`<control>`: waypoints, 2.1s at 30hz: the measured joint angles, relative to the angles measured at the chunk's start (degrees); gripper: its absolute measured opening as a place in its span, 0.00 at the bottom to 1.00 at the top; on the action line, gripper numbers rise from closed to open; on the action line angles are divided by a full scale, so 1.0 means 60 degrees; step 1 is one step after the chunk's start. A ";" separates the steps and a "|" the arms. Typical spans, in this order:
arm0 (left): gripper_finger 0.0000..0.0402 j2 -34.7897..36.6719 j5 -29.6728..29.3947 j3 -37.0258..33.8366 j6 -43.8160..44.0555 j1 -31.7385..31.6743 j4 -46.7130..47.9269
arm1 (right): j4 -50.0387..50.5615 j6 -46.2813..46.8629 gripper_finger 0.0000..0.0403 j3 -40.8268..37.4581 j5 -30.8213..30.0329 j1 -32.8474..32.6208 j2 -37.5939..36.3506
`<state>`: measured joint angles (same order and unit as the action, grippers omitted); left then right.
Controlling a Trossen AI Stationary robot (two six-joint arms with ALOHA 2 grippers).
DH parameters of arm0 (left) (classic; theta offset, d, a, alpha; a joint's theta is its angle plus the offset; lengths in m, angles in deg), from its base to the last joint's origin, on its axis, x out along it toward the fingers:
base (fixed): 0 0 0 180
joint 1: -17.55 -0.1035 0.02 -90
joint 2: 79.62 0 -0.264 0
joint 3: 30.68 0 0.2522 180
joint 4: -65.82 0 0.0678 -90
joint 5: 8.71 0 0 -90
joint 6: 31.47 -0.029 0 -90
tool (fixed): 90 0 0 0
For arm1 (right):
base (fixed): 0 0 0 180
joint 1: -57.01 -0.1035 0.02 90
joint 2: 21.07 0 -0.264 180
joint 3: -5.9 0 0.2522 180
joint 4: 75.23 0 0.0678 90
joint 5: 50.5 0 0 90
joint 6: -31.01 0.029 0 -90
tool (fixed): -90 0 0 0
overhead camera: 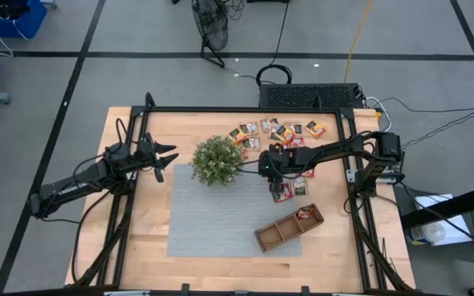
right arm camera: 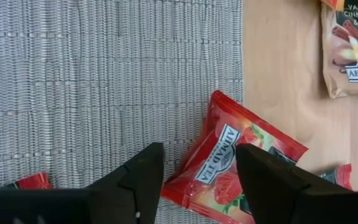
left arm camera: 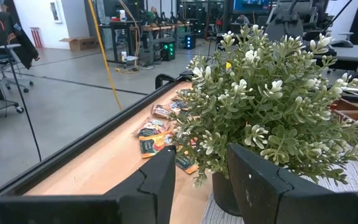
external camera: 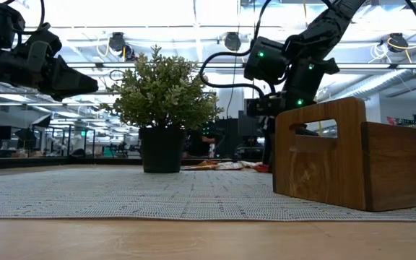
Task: Pick & Place Tea
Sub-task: Put the strawberry tea sachet into the brown organizer
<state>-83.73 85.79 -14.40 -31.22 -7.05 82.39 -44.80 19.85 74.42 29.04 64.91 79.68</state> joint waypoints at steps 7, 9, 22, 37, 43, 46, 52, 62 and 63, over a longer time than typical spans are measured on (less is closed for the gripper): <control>0.37 0.0000 0.0000 -0.0001 0.0000 -0.0003 0.0000 | 0.0072 0.0521 0.35 -0.0009 0.0061 0.0060 -0.0028; 0.37 0.0000 0.0000 0.0000 0.0000 -0.0002 0.0000 | 0.0131 0.0530 0.29 -0.0011 0.0070 0.0081 -0.0026; 0.37 0.0002 0.0000 0.0001 0.0000 -0.0001 0.0000 | 0.0125 0.0345 0.03 -0.0029 -0.0041 0.0101 -0.0013; 0.37 0.0002 0.0000 0.0000 0.0000 0.0000 0.0000 | 0.1711 0.1293 0.02 -0.0073 -0.2388 -0.1940 -0.2988; 0.37 -0.0001 0.0000 0.0001 0.0000 -0.0001 0.0000 | 0.3405 0.2793 0.01 -0.0069 -0.2533 -0.3858 -0.4519; 0.37 -0.0001 0.0000 0.0001 0.0000 -0.0003 0.0003 | 0.4186 0.3808 0.01 -0.0066 -0.2509 -0.4849 -0.4977; 0.37 0.0002 0.0000 0.0001 0.0000 0.0001 0.0000 | 0.5505 0.6583 0.01 -0.0064 -0.2507 -0.6659 -0.5084; 0.37 -0.0001 0.0000 0.0001 0.0000 -0.0003 0.0000 | 0.5560 0.9551 0.01 -0.0461 -0.2794 -0.8882 -0.4620; 0.37 -0.0001 0.0000 0.0001 0.0000 -0.0003 0.0000 | 0.5558 0.9802 0.01 -0.0581 -0.2794 -0.8989 -0.4598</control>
<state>-83.74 85.78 -14.39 -31.22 -7.07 82.39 -11.45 78.66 70.94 12.28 10.97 52.09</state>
